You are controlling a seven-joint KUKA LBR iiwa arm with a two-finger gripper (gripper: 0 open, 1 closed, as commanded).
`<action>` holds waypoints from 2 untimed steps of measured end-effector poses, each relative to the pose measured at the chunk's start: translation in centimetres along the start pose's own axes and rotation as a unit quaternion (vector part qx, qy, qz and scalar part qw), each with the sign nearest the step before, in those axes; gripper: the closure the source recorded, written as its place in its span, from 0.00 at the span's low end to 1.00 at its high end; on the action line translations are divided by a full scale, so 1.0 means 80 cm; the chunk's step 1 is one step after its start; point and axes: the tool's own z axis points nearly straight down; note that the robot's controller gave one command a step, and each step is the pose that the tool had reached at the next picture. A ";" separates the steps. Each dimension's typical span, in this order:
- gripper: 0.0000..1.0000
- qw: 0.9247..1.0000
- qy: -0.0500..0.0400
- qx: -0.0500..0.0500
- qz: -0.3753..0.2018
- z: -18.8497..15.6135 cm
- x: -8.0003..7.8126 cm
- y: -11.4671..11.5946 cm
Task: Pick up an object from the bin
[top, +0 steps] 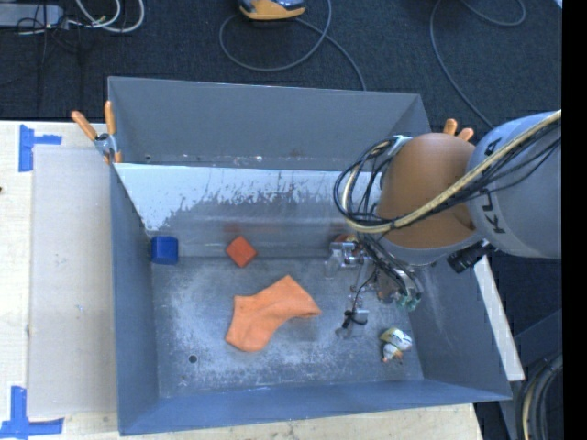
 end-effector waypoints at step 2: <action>0.00 1.000 -0.004 0.000 -0.001 0.052 0.014 0.035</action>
Offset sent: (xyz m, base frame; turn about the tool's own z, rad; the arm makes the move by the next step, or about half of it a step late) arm -0.0202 0.0440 -0.0674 -0.0041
